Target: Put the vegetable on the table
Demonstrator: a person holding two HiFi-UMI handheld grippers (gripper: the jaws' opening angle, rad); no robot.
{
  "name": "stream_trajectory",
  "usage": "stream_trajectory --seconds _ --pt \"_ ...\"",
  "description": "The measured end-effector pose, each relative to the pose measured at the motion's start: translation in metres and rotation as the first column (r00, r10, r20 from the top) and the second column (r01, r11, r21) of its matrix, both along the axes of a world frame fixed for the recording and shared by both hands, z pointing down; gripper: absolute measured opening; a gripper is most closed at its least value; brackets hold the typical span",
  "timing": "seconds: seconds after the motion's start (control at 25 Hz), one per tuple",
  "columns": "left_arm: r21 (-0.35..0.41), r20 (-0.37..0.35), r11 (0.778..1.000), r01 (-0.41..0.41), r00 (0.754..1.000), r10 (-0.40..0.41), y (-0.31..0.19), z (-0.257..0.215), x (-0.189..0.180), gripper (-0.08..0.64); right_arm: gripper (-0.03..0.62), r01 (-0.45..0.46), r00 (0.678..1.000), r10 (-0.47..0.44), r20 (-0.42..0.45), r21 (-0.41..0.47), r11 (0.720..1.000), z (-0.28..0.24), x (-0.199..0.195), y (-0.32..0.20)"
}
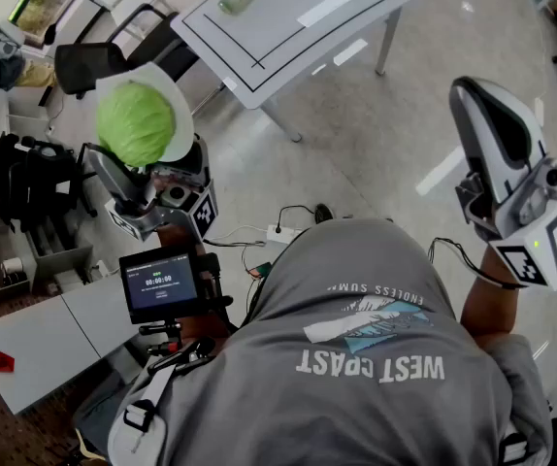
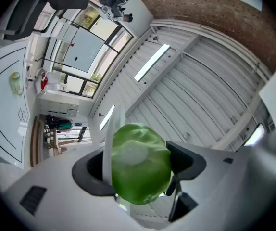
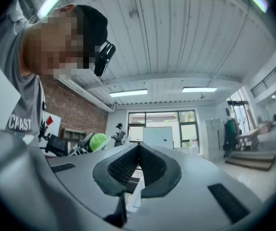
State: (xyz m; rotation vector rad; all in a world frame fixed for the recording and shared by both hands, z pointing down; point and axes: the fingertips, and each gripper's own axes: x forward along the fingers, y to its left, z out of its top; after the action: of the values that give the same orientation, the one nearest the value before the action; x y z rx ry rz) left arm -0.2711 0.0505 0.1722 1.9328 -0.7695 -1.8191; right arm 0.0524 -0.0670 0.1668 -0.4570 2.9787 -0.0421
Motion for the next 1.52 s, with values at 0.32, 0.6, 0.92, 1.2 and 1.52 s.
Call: stream_trajectory --seconds 0.32,0.6,0.92,1.2,1.52 --pt "0.056 -0.105 0.988 -0.141 0.984 0.146 -0.021 0.004 0.037 0.336 0.008 0.119 0.993 -0.118 -0.022 0.010 0.993 -0.023 -0.062 0.031" --pt "0.059 -0.098 0.979 -0.196 0.975 0.201 -0.027 0.002 0.044 0.336 0.008 0.021 0.999 -0.023 -0.049 -0.037 0.999 -0.010 -0.037 0.032" --pt "0.053 -0.092 0.984 -0.168 0.981 0.173 -0.034 0.002 0.034 0.336 0.008 0.041 0.998 -0.043 -0.053 -0.035 0.999 -0.013 -0.044 0.026" --pt "0.082 -0.075 0.988 -0.127 0.988 0.134 -0.029 -0.003 0.022 0.336 0.009 0.099 0.995 -0.100 -0.005 -0.073 0.992 -0.009 -0.048 0.025" --pt "0.071 -0.071 0.993 -0.099 0.992 0.104 -0.046 -0.027 0.031 0.336 0.011 0.110 0.994 -0.111 0.002 -0.060 0.992 -0.036 -0.037 0.000"
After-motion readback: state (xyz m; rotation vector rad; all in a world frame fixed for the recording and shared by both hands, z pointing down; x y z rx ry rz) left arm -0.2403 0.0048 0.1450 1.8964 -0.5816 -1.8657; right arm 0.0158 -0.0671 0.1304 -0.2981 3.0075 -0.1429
